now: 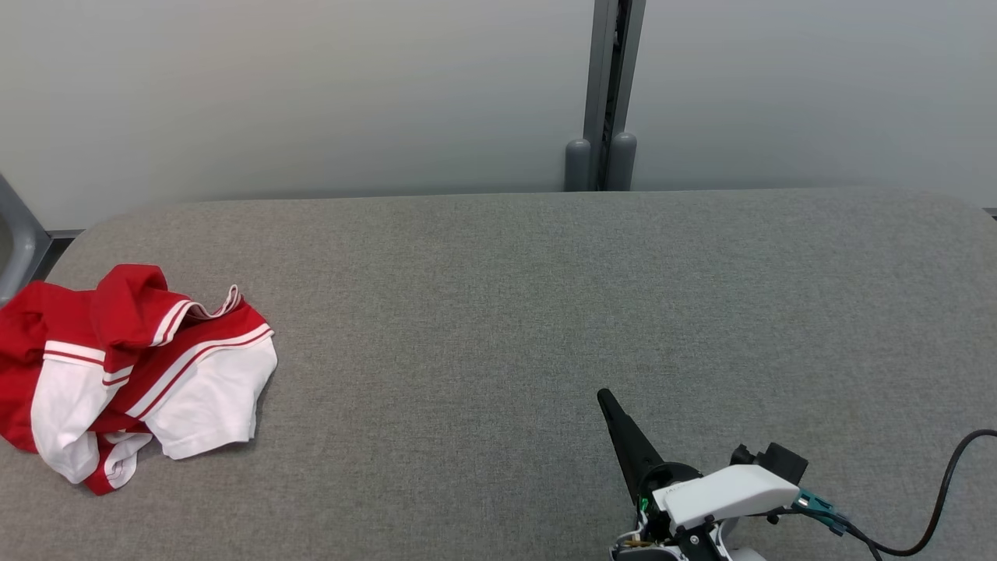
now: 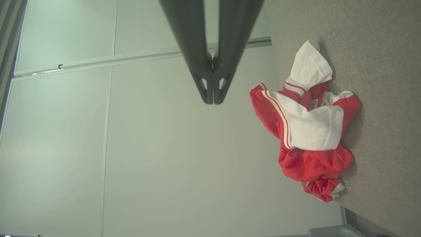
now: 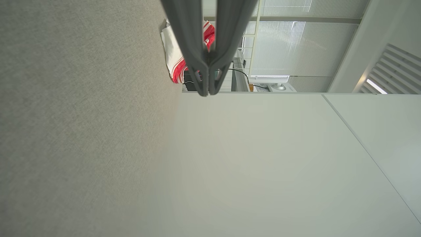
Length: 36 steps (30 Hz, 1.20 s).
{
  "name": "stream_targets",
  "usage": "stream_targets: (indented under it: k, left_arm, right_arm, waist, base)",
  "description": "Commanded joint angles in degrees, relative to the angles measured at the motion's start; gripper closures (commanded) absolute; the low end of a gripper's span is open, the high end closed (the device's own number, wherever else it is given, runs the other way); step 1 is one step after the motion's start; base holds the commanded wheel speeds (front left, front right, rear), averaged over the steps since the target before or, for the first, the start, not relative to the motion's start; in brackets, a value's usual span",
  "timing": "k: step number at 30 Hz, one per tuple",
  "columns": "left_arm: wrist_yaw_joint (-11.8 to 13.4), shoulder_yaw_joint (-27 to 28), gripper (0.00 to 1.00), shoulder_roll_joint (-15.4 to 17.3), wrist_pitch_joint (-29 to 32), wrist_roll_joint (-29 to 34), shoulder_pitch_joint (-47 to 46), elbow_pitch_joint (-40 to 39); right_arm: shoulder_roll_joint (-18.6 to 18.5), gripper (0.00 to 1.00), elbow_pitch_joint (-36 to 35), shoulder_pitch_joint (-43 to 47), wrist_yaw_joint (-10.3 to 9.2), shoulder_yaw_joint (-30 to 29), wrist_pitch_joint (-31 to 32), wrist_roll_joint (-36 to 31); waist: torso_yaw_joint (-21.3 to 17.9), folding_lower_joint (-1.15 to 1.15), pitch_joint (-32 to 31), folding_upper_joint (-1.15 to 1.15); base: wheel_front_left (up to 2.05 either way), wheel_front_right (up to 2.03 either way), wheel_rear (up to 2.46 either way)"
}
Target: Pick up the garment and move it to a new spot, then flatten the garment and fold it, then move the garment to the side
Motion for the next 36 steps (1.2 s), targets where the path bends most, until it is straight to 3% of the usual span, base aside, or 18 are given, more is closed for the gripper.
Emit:
stream_targets:
  k: [1,16,17,21,36]
  left_arm:
    - [0.2,0.0,1.0,0.2,-0.1,0.0,0.3,-0.2]
    - [0.2,0.0,1.0,0.2,-0.1,0.0,0.3,-0.2]
    - [0.0,0.0,0.0,0.0,0.0,0.0,0.0,0.0]
    - [0.0,-0.8,0.0,-1.3,-0.3,0.1,-0.3,1.5]
    - [-0.6,-10.4,0.0,-0.9,-8.1,4.2,-5.9,3.3]
  right_arm:
    - [-0.6,1.0,0.1,-0.4,0.17,0.0,-0.1,0.1]
    - [-0.6,1.0,0.1,-0.4,0.17,0.0,-0.1,0.1]
    - [0.0,0.0,0.0,0.0,0.0,0.0,0.0,0.0]
    - [0.0,0.0,1.0,1.3,-0.02,-0.2,0.0,0.0]
    - [0.0,0.0,-2.2,2.4,0.01,-6.7,0.2,1.7]
  waist:
    - [0.0,0.0,0.0,0.0]
    - [0.0,0.0,0.0,0.0]
    - [0.0,0.0,0.0,0.0]
    - [0.0,0.0,0.0,0.0]
    - [0.2,0.0,0.2,0.0]
  base:
    - [0.0,0.0,0.0]
    - [0.0,0.0,0.0]
    - [0.0,0.0,0.0]
    - [0.0,0.0,0.0]
    - [0.0,0.0,0.0]
